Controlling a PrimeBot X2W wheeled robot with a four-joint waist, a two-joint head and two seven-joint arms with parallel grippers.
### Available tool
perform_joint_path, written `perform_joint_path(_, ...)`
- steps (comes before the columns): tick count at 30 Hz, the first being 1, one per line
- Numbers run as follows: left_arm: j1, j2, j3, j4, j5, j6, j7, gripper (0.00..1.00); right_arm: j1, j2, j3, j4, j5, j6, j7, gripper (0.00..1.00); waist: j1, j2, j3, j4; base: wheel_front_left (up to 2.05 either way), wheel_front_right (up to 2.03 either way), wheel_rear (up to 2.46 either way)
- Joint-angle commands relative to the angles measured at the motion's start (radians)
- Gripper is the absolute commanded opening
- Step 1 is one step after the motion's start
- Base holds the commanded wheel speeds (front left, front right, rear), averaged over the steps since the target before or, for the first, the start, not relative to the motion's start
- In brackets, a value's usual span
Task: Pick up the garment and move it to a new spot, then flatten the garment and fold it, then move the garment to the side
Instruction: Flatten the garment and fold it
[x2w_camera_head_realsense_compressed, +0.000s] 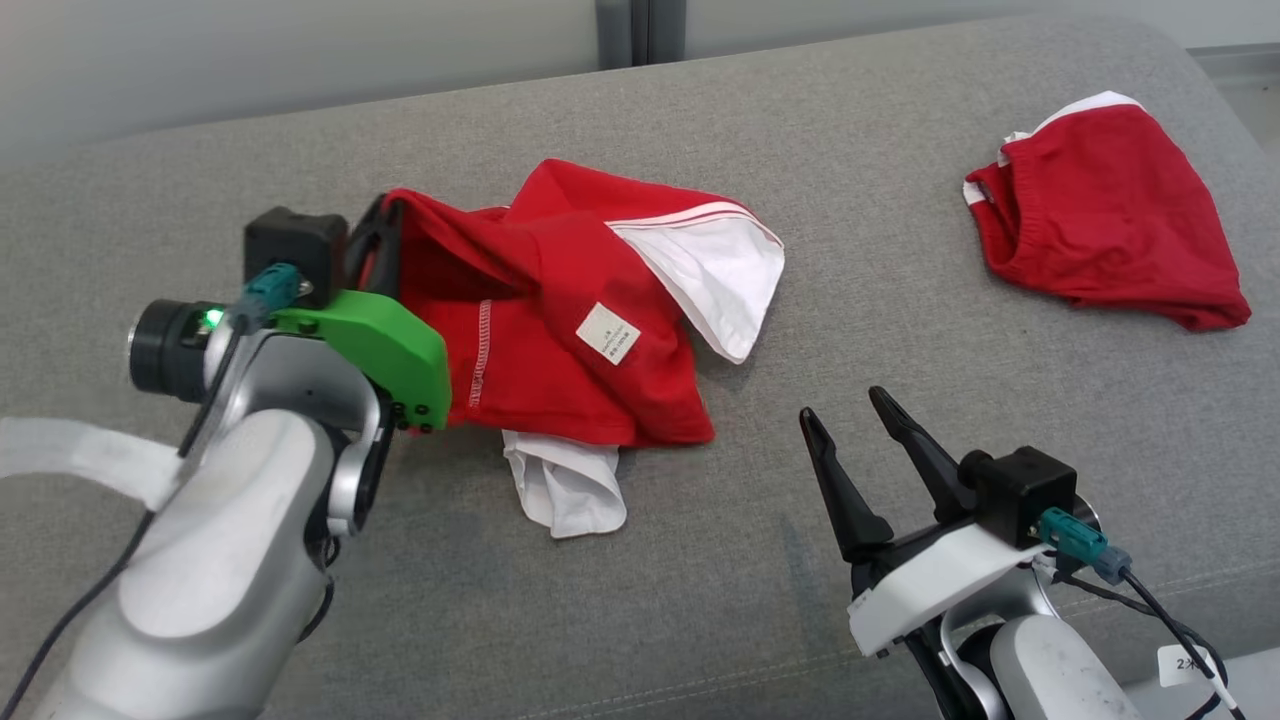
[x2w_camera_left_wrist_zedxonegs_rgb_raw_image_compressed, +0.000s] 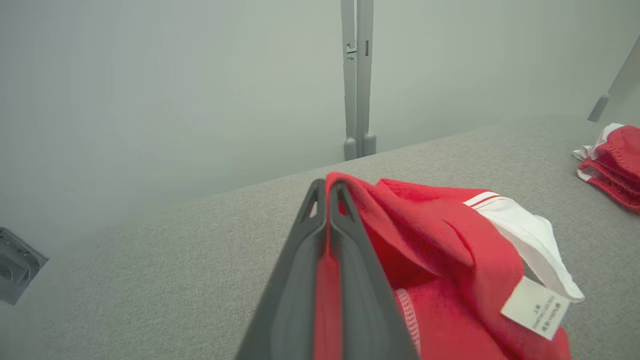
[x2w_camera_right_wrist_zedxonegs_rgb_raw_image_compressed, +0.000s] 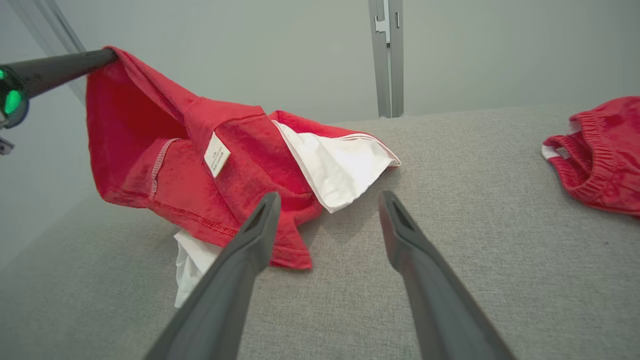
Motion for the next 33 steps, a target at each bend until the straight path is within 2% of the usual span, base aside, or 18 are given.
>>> perform_joint_path(1, 0.025, 0.026, 0.020, -0.038, -0.010, 0.017, -0.002, 0.00, 0.008, 0.000, -0.001, -0.004, -0.004, -0.001, 0.002, 1.00, 0.0000, 0.0000, -0.007, 0.007, 0.00, 0.00, 0.00)
perform_joint_path(7, 0.082, 0.108, 0.095, -0.149, -0.048, 0.071, 0.032, 0.00, 0.008, 0.000, -0.001, -0.008, -0.004, -0.001, 0.007, 1.00, 0.0000, 0.0000, -0.014, 0.015, 0.00, 0.00, 0.00)
perform_joint_path(14, 0.129, 0.178, 0.159, -0.147, -0.084, 0.105, 0.067, 0.00, 0.002, -0.001, 0.004, -0.011, -0.002, -0.001, 0.008, 1.00, 0.0000, 0.0000, -0.009, 0.011, 0.00, 0.00, 0.00)
perform_joint_path(22, 0.102, 0.227, 0.183, -0.022, -0.100, 0.084, 0.086, 0.00, -0.010, 0.000, 0.010, -0.005, -0.001, -0.001, 0.005, 1.00, 0.0000, 0.0000, 0.001, -0.002, 0.00, 0.00, 0.00)
perform_joint_path(25, 0.047, 0.257, 0.173, 0.072, -0.079, 0.055, 0.098, 0.00, -0.015, 0.000, 0.017, 0.000, -0.002, -0.001, 0.007, 1.00, 0.0000, 0.0000, -0.003, -0.017, 0.00, 0.00, 0.00)
perform_joint_path(27, 0.015, 0.276, 0.172, 0.116, -0.061, 0.051, 0.099, 0.00, -0.016, 0.000, 0.024, 0.002, -0.003, -0.001, 0.009, 1.00, 0.0000, 0.0000, -0.008, -0.027, 0.00, 0.00, 0.00)
perform_joint_path(30, -0.027, 0.294, 0.163, 0.160, -0.030, 0.071, 0.101, 0.00, -0.011, -0.001, 0.030, 0.003, -0.006, -0.001, 0.011, 1.00, 0.0000, 0.0000, -0.013, -0.041, 0.00, 0.00, 0.00)
perform_joint_path(33, -0.058, 0.293, 0.143, 0.211, -0.003, 0.062, 0.098, 0.00, -0.006, -0.001, 0.035, 0.001, -0.010, -0.001, 0.017, 1.00, 0.0000, 0.0000, -0.013, -0.054, 0.00, 0.00, 0.00)
